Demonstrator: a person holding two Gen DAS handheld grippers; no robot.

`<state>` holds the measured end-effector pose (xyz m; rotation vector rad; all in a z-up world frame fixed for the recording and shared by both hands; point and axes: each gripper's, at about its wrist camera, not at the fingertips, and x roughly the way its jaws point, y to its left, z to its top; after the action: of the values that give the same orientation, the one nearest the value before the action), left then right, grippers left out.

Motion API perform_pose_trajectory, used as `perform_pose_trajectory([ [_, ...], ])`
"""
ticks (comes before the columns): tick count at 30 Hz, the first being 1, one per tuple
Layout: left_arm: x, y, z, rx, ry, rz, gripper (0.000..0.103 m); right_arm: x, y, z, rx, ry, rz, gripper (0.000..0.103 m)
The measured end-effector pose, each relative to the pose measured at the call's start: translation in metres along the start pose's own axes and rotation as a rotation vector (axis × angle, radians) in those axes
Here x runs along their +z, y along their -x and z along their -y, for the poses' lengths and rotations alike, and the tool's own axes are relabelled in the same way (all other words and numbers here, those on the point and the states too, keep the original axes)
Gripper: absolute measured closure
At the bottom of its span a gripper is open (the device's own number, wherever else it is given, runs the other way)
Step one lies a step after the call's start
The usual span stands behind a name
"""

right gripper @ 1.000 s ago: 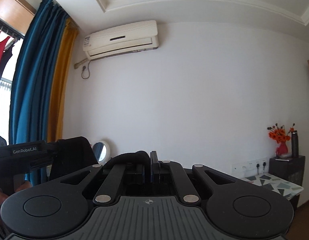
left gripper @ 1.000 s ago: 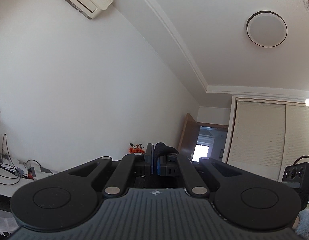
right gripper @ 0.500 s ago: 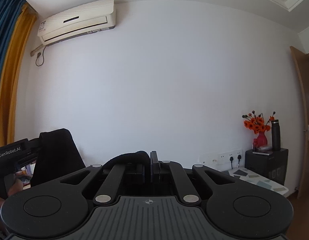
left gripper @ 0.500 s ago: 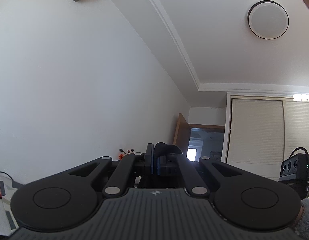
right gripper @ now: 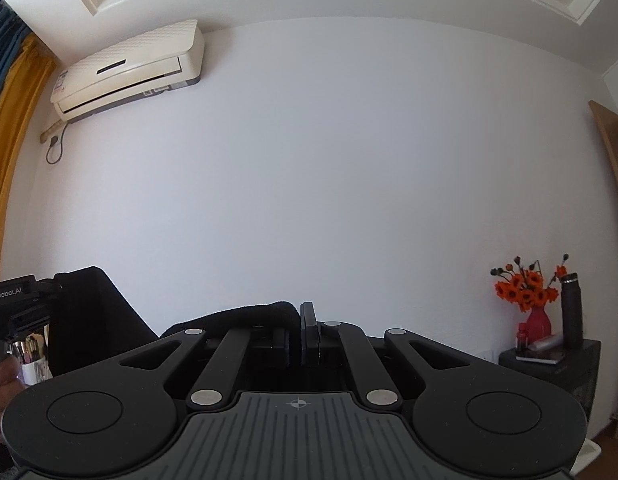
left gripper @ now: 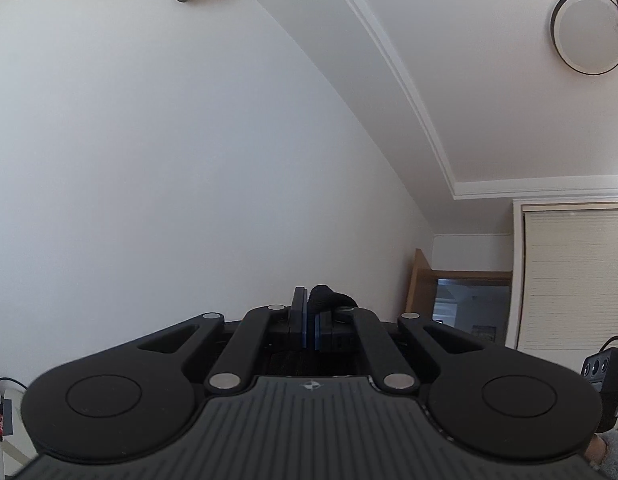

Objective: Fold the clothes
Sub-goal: 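Carry the held black garment with both grippers toward the bed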

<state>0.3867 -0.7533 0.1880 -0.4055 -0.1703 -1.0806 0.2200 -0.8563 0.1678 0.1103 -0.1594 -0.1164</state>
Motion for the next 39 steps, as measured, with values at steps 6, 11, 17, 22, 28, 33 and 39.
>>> perform_pose_trajectory([
  [6, -0.015, -0.046, 0.043, 0.176, -0.064, 0.082, 0.1, 0.008, -0.058, 0.077, 0.189, 0.005, 0.02, 0.099],
  [11, -0.025, -0.077, 0.07, 0.296, -0.071, 0.134, 0.1, 0.02, -0.109, 0.134, 0.315, 0.037, -0.01, 0.099],
  [17, -0.043, -0.121, 0.084, 0.354, -0.059, 0.138, 0.1, 0.017, -0.134, 0.173, 0.388, 0.045, -0.017, 0.099],
  [22, -0.053, -0.133, 0.104, 0.352, -0.119, 0.164, 0.1, 0.019, -0.13, 0.194, 0.428, 0.054, -0.025, 0.099],
  [28, -0.057, -0.121, 0.118, 0.375, -0.156, 0.176, 0.1, 0.03, -0.11, 0.205, 0.543, 0.058, -0.04, 0.099],
  [33, -0.065, -0.144, 0.124, 0.419, -0.197, 0.134, 0.1, 0.034, -0.106, 0.216, 0.63, 0.022, -0.047, 0.099],
  [39, -0.09, -0.18, 0.082, 0.461, -0.14, 0.02, 0.1, 0.013, -0.16, 0.219, 0.555, -0.01, -0.164, 0.099],
])
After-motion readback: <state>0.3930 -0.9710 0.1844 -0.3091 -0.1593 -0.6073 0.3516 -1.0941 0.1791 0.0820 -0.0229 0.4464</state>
